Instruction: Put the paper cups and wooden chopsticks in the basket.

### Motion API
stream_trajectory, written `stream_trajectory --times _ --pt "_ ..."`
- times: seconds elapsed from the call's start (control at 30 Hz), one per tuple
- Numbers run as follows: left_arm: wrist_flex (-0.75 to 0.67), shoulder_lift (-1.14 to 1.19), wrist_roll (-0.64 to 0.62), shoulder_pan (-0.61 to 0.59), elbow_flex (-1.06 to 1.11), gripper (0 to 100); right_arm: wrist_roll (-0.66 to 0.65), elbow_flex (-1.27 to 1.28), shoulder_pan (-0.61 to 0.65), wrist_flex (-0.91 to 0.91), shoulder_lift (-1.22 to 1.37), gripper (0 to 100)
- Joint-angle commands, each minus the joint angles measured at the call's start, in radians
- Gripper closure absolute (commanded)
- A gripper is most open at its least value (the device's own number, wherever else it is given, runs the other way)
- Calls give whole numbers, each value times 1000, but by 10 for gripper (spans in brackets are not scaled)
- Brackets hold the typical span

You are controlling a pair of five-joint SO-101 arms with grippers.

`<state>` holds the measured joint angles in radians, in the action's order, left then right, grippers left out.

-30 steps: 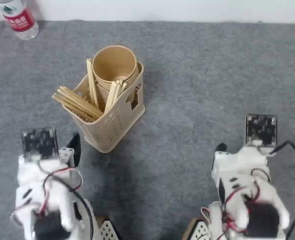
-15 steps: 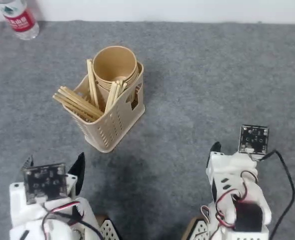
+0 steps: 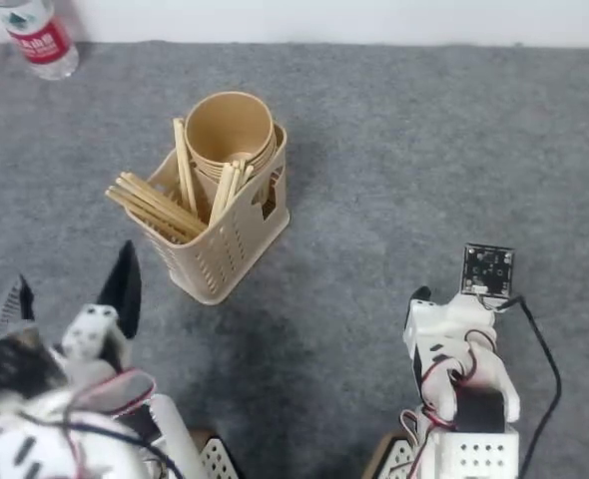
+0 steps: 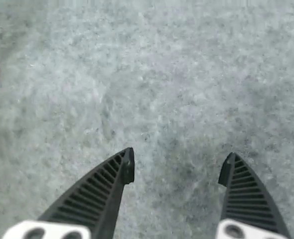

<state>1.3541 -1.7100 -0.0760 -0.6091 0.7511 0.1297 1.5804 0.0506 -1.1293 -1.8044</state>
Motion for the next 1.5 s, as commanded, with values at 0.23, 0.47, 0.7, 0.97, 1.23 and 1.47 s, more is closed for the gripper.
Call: stream_trajectory --times 0.23,0.47,0.7,0.97,1.23,1.47 --pt "400 786 -181 190 -529 677 8 2 -12 12 -10 723" --pt "402 953 -204 198 -578 728 8 17 -12 21 -10 723" --pt "399 1097 -278 244 -568 727 8 20 -12 21 -10 723" --pt "354 1232 -345 376 -581 727 8 21 -10 21 -10 723" --pt "385 1321 -342 368 -585 732 8 23 -5 21 -10 723" --pt "371 1387 -339 370 -591 871 8 23 -5 21 -10 723"
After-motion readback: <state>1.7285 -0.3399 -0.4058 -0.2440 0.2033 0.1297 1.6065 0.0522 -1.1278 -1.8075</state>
